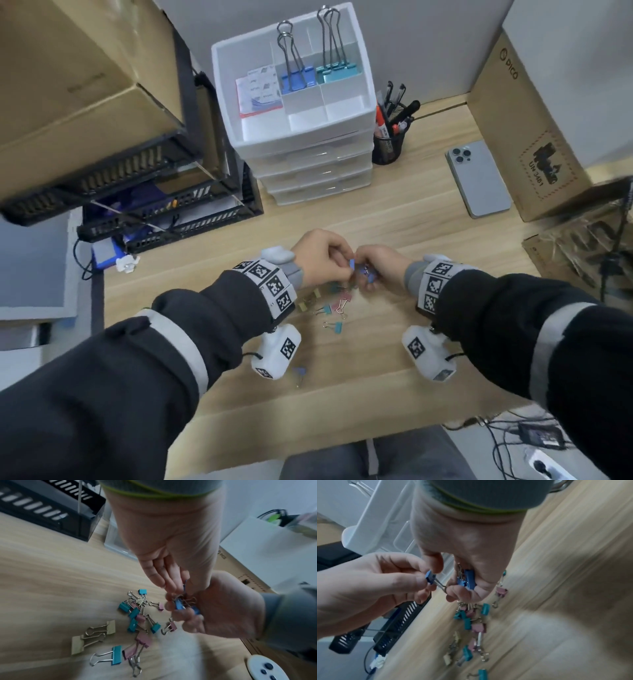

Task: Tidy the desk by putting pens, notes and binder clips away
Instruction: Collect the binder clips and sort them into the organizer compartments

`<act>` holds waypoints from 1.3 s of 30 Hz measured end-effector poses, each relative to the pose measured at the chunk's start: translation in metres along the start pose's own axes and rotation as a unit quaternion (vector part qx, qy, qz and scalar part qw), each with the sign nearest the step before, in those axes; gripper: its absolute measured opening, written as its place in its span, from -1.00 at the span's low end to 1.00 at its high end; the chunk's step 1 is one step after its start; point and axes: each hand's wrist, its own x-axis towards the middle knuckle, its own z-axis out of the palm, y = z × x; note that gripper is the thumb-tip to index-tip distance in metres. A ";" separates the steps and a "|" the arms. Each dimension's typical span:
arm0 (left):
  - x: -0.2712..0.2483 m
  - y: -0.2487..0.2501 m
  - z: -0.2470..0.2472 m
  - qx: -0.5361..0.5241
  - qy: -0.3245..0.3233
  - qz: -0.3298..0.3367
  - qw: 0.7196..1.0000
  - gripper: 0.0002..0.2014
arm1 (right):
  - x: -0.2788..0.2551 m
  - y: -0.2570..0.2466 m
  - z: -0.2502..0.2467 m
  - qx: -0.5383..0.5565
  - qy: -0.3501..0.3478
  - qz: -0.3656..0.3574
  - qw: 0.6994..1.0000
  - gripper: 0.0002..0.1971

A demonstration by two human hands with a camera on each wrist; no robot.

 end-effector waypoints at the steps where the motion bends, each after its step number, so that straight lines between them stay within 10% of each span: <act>1: -0.004 0.001 -0.001 0.009 0.004 0.008 1.000 -0.83 | 0.000 -0.002 0.006 0.050 -0.021 0.015 0.998 -0.80; 11: -0.042 -0.044 -0.012 0.036 0.136 -0.003 0.990 -0.93 | 0.017 0.000 0.047 0.040 -0.010 0.064 0.997 -0.58; 22: -0.097 -0.121 0.026 0.233 -0.122 -0.206 0.943 -0.62 | 0.020 0.043 0.046 -0.023 0.035 0.092 0.995 -0.56; 27: -0.096 -0.117 0.043 0.269 -0.154 -0.196 0.930 -0.45 | 0.022 0.047 0.051 -0.035 0.041 0.078 0.995 -0.56; 35: -0.092 -0.102 0.047 0.312 -0.187 -0.210 0.908 -0.76 | 0.019 0.044 0.049 -0.024 0.039 0.074 0.996 -0.58; 39: -0.088 -0.095 0.036 0.232 -0.119 -0.205 0.943 -0.74 | 0.015 0.045 0.050 -0.020 0.025 0.091 0.995 -0.56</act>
